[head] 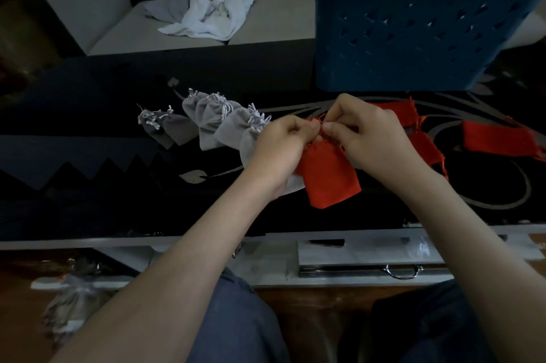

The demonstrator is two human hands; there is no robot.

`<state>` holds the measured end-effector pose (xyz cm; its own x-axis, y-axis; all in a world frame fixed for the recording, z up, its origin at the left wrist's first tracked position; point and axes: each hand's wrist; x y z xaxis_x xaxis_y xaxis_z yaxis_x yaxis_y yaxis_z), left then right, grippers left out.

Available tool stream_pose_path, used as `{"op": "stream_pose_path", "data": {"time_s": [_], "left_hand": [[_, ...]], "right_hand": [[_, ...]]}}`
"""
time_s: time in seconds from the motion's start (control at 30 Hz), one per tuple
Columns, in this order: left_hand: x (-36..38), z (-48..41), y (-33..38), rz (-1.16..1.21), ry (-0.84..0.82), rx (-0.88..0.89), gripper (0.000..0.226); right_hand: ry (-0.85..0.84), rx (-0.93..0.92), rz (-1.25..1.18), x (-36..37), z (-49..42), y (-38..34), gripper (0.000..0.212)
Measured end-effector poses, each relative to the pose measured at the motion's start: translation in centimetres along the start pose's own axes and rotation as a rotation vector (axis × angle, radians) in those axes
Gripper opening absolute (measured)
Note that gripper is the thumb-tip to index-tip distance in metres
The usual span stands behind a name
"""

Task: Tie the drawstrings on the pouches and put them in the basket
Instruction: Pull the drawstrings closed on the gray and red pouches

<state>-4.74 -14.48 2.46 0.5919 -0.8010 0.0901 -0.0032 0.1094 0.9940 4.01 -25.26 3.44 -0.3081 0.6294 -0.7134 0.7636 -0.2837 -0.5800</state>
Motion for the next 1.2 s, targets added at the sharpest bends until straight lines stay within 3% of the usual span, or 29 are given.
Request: {"op": "stream_pose_path", "data": {"time_s": [0.4,0.57,0.77,1.0,1.2], "left_hand": [[-0.1,-0.5,-0.1,0.097,-0.056,-0.165,0.029],[-0.1,-0.5,0.0,0.184,-0.048,-0.134,0.028],[0.2,-0.5,-0.1,0.143,0.021,-0.035,0.015],[0.3,-0.3,-0.1,0.016,0.019,0.085,0.008],[-0.1,-0.9,0.0,0.302,-0.135,-0.020,0.018]], "right_hand": [[0.053,-0.181,0.139,-0.1,-0.3,0.8,0.002],[0.010,0.065,-0.144,-0.2,-0.3,-0.2,0.019],[-0.152,0.366,-0.444,0.4,-0.5,-0.4,0.008],[-0.278,0.481,-0.524,-0.5,-0.9,-0.6,0.024],[-0.346,0.434,-0.579,-1.5,-0.9,-0.3,0.023]]}}
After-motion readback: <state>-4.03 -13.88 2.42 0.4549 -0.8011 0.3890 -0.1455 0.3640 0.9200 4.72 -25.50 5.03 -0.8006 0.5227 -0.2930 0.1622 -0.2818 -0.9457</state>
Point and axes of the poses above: each hand's wrist, its own z-axis away from the middle knuckle, its own x-axis out of the palm, y = z × x, and after that the axes turned 6 degrees about z, right-handed
